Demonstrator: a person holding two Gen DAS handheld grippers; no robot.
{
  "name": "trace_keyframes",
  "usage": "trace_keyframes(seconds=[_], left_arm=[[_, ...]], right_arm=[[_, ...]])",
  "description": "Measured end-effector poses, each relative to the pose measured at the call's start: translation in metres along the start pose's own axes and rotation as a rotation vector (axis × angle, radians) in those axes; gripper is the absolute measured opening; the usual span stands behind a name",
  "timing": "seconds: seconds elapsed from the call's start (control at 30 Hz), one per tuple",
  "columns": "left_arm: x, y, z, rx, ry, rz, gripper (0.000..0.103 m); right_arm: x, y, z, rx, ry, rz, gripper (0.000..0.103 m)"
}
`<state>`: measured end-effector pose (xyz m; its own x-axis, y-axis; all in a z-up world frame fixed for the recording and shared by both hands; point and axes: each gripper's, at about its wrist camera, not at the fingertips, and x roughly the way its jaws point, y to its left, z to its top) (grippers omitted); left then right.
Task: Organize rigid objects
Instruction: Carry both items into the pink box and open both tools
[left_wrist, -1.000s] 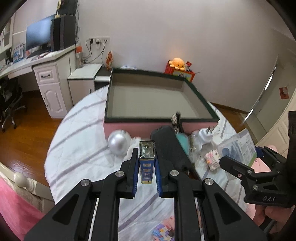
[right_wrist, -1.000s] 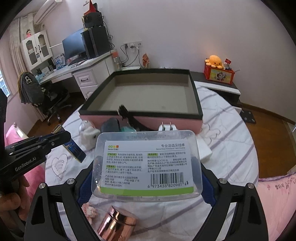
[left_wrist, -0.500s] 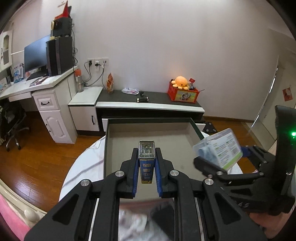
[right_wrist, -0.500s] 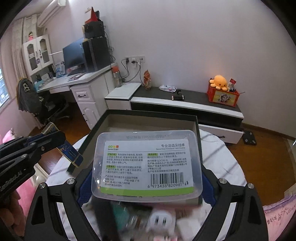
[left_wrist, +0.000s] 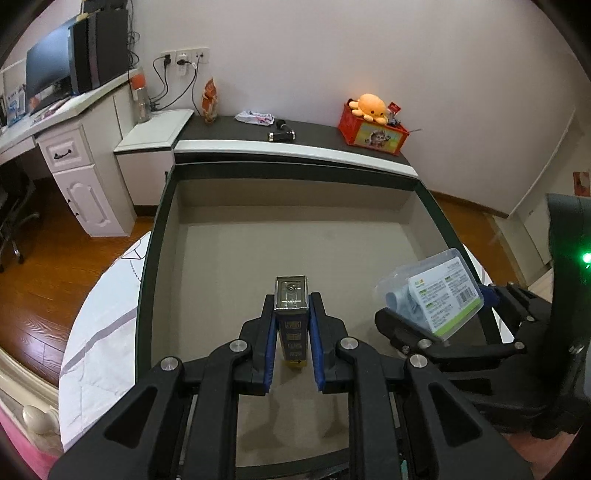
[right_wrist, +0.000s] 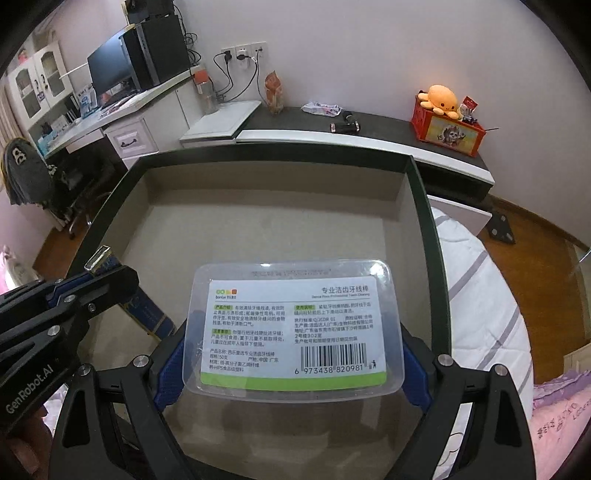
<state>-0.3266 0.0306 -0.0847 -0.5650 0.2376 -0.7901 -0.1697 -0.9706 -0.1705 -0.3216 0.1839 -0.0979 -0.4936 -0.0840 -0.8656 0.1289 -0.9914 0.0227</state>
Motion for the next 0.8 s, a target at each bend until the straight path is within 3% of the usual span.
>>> trace_keyframes(seconds=[0.13,0.2,0.27,0.33,0.37,0.53,0.8], left_arm=[[0.005,0.000,-0.001,0.014,0.027,0.009,0.018],[0.006,0.000,-0.003,0.004,0.030,0.010,0.025],[0.004,0.002,-0.004,-0.009,0.021,0.009,0.052],[-0.005,0.003,-0.006,-0.017,-0.011,0.018,0.073],[-0.011,0.003,-0.006,-0.013,-0.032,0.028,0.079],[-0.032,0.005,-0.007,-0.012,-0.068,0.026,0.083],[-0.092,0.011,-0.030,-0.049,-0.193,0.024,0.095]], right_arm=[[0.006,0.002,0.002,-0.003,0.056,0.024,0.094],[0.007,0.002,0.002,-0.007,0.064,0.007,0.094],[0.004,0.001,0.002,-0.002,0.070,0.012,0.096],[-0.002,0.000,0.002,0.009,0.060,0.025,0.101],[-0.005,0.001,0.002,0.012,0.053,0.028,0.103],[-0.018,0.004,0.000,0.035,0.016,0.036,0.103],[-0.067,0.009,-0.022,0.092,-0.119,0.052,0.103]])
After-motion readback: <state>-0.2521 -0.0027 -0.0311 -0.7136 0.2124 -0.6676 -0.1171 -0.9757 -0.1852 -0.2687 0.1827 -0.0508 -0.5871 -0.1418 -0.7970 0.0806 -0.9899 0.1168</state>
